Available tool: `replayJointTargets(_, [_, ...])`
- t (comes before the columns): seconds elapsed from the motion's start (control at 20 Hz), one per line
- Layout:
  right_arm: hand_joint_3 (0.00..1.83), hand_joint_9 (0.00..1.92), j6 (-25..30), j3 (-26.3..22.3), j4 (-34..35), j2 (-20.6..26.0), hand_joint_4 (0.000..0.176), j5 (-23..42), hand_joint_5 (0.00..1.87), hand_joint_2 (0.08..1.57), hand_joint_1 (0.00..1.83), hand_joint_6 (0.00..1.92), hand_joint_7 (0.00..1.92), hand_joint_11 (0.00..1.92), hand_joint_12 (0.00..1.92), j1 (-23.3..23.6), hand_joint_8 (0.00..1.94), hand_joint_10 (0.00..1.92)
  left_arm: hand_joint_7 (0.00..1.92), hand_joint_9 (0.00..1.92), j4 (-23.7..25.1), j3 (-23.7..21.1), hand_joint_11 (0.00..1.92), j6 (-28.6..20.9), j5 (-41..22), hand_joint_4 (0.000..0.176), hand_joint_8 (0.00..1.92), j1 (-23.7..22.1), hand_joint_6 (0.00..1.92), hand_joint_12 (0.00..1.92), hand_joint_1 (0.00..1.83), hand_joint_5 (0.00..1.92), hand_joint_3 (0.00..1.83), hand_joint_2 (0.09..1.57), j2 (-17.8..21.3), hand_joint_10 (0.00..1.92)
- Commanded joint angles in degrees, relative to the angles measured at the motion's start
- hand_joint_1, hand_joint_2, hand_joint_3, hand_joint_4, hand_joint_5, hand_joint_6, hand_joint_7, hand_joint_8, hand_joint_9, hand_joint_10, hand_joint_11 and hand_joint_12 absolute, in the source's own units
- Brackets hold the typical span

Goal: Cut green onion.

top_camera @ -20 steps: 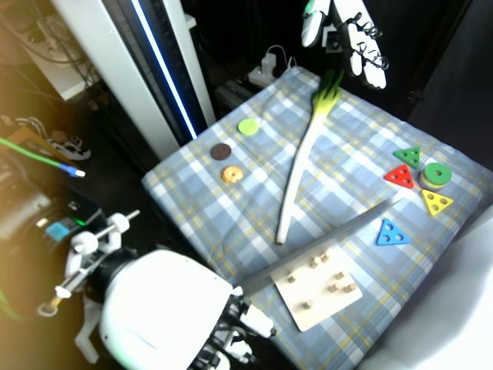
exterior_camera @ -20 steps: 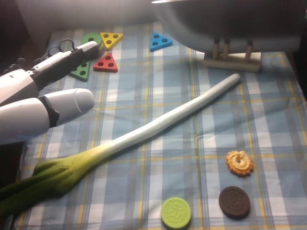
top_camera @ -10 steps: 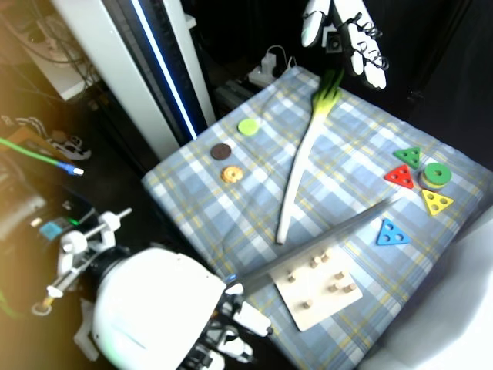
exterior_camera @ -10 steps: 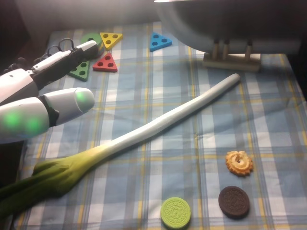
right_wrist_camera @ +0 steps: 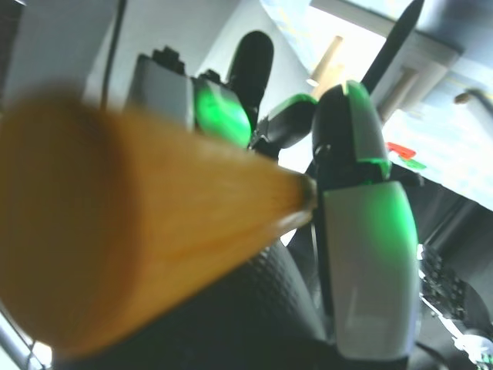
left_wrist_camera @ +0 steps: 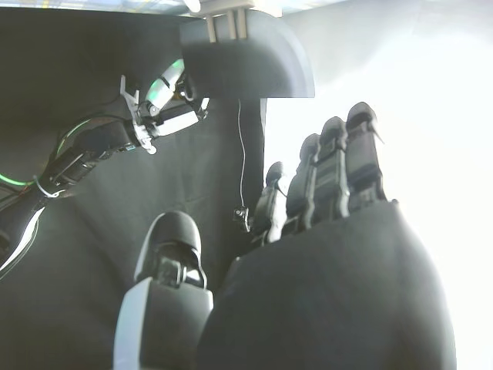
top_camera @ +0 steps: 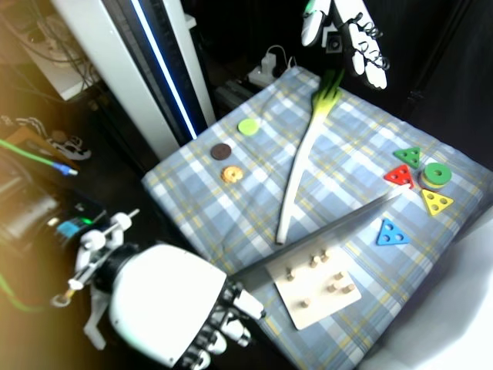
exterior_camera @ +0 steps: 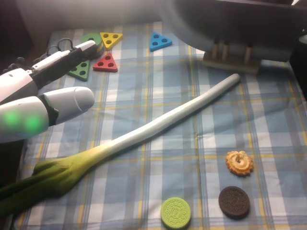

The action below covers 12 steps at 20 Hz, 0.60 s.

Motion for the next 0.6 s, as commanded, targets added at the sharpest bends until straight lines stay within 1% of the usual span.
replayJointTargets(0.0, [0.0,1.35,0.2,-0.12,0.65,0.92,0.176,6.85,1.0,1.23,1.46,1.92,1.21,1.45,1.92,0.28,1.94,1.92,0.0,0.0,-0.15,0.09,0.0,-0.51,-6.64,0.162,0.0,-0.27,0.0,0.0,0.0,0.0,0.0,1.21,-0.33,0.0])
replayJointTargets(0.1, [0.0,1.36,0.2,-0.47,0.53,1.12,0.176,7.42,0.96,1.22,1.54,1.92,1.19,1.48,1.92,0.23,1.94,1.92,0.01,0.0,-0.27,0.09,0.0,-0.52,-6.63,0.157,0.0,-0.11,0.0,0.0,0.0,0.0,0.0,1.21,-0.33,0.0])
replayJointTargets(0.15, [0.0,1.31,0.2,-0.69,0.53,1.34,0.176,7.93,0.94,1.23,1.49,1.92,1.16,1.43,1.92,0.23,1.94,1.92,0.01,0.0,-0.3,0.09,0.0,-0.52,-6.63,0.152,0.0,-0.07,0.0,0.0,0.0,0.0,0.0,1.21,-0.33,0.0])
replayJointTargets(0.25, [0.0,1.31,1.07,-1.18,0.55,2.05,0.176,9.66,0.95,1.24,1.47,1.92,1.16,1.43,1.92,0.21,1.94,1.92,0.01,0.0,-0.3,0.09,0.0,-0.52,-6.65,0.153,0.0,-0.06,0.0,0.0,0.0,0.0,0.0,1.21,-0.31,0.0])
replayJointTargets(0.3, [0.0,1.32,2.91,-1.52,0.58,2.81,0.094,12.3,0.63,1.24,1.44,1.92,1.12,1.45,1.92,-0.13,1.94,1.92,0.0,0.0,-0.3,0.09,0.0,-0.54,-6.67,0.163,0.0,-0.04,0.0,0.0,0.0,0.0,0.0,1.22,-0.31,0.0])
replayJointTargets(0.35, [0.0,1.32,3.68,-1.74,0.68,3.28,0.094,13.87,0.63,1.24,1.44,1.92,1.12,1.45,1.92,-0.44,1.94,1.92,0.0,0.0,-0.31,0.09,0.0,-0.56,-6.67,0.163,0.0,0.02,0.0,0.0,0.0,0.0,0.0,1.22,-0.31,0.0])
replayJointTargets(0.4, [0.0,1.34,3.69,-2.14,1.15,3.83,0.057,14.77,0.62,1.25,1.43,1.92,1.13,1.46,1.92,-0.51,1.94,1.92,0.01,0.0,-0.32,0.08,0.0,-0.58,-6.66,0.154,0.0,0.07,0.0,0.0,0.0,0.0,0.0,1.22,-0.31,0.0])
replayJointTargets(0.45, [0.0,1.37,3.69,-2.43,1.4,4.26,0.098,15.54,0.77,1.25,1.42,1.92,1.19,1.47,1.92,-0.51,1.94,1.92,0.0,0.0,-0.33,0.07,0.0,-0.59,-6.66,0.151,0.0,0.14,0.0,0.0,0.0,0.0,0.0,1.22,-0.31,0.0])
replayJointTargets(0.5, [0.01,1.41,3.69,-2.66,1.6,4.57,0.173,16.12,0.85,1.28,1.29,1.92,1.22,1.51,1.92,-0.51,1.94,1.92,0.0,0.0,-0.37,0.08,0.0,-0.59,-6.66,0.156,0.0,0.2,0.0,0.0,0.0,0.0,0.0,1.22,-0.31,0.0])
replayJointTargets(0.55, [0.01,1.41,3.69,-2.8,2.01,4.78,0.173,16.84,0.85,1.28,1.29,1.92,1.22,1.51,1.92,-0.55,1.94,1.92,0.0,0.0,-0.39,0.09,0.0,-0.59,-6.66,0.156,0.0,0.24,0.0,0.0,0.0,0.0,0.0,1.22,-0.31,0.0])
